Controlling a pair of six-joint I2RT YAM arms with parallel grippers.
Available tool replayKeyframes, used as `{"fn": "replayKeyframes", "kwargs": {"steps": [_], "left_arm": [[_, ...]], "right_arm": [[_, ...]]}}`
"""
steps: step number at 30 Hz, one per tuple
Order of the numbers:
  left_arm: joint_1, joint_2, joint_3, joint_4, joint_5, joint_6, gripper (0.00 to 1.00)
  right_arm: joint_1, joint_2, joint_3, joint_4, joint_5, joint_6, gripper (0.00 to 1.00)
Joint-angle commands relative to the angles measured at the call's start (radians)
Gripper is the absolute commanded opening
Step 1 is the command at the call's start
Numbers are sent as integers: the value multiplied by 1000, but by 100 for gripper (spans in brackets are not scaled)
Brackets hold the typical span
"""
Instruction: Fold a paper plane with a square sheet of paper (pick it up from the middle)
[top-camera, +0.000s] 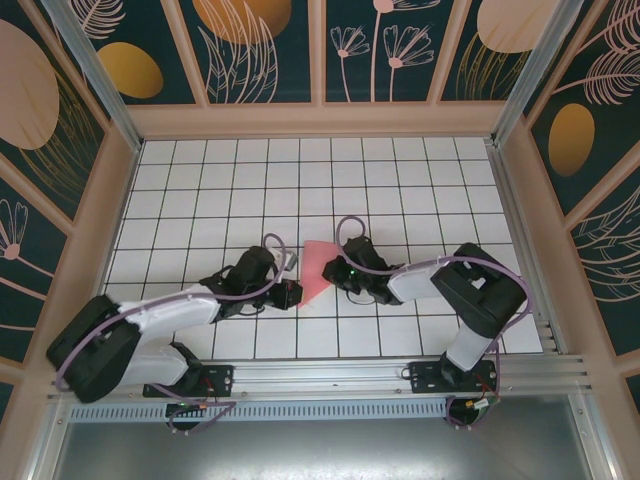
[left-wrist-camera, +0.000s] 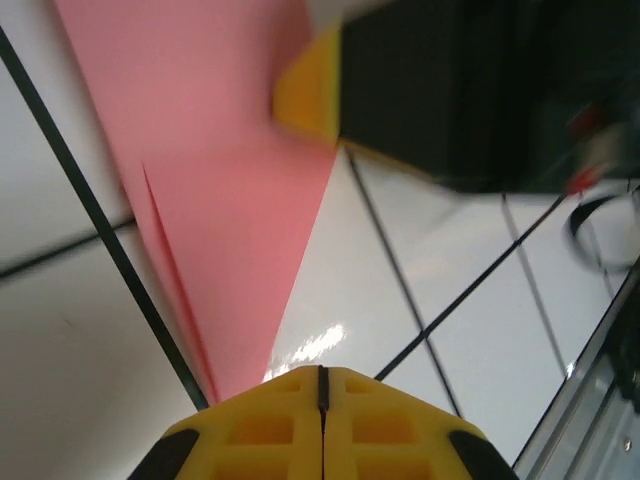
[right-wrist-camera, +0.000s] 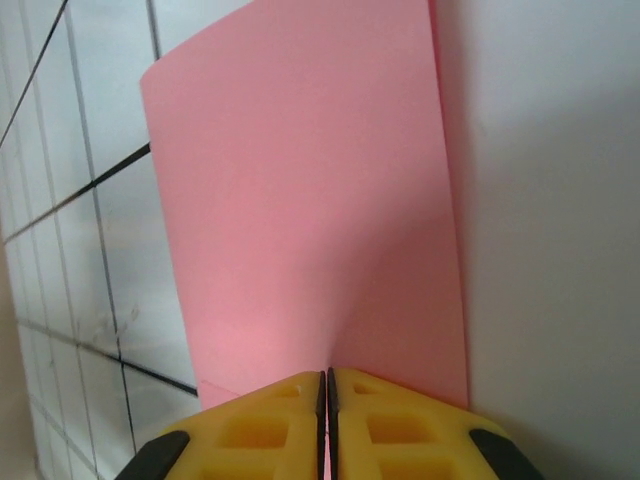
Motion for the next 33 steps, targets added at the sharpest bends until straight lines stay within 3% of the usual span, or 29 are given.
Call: {"fn": "replayKeyframes", "kwargs": {"steps": [1, 6, 12, 20, 22, 33], "left_arm": [[5, -96, 5, -41, -159, -37, 9], [6, -91, 31, -6, -146, -53, 16], [5, 1, 64, 33, -44, -29, 17], [5, 62, 82, 15, -69, -18, 16], [5, 62, 78, 17, -81, -20, 17], [6, 42, 70, 23, -46, -3, 23]], "right_arm": [[83, -47, 10, -179, 107, 113, 15], [104, -176, 34, -215, 173, 73, 19], [61, -259, 21, -347, 200, 42, 21], [45, -359, -137, -168, 151, 83, 36], [41, -353, -156, -96, 91, 72, 39], [-16, -240, -126, 45, -44, 44, 41]]}}
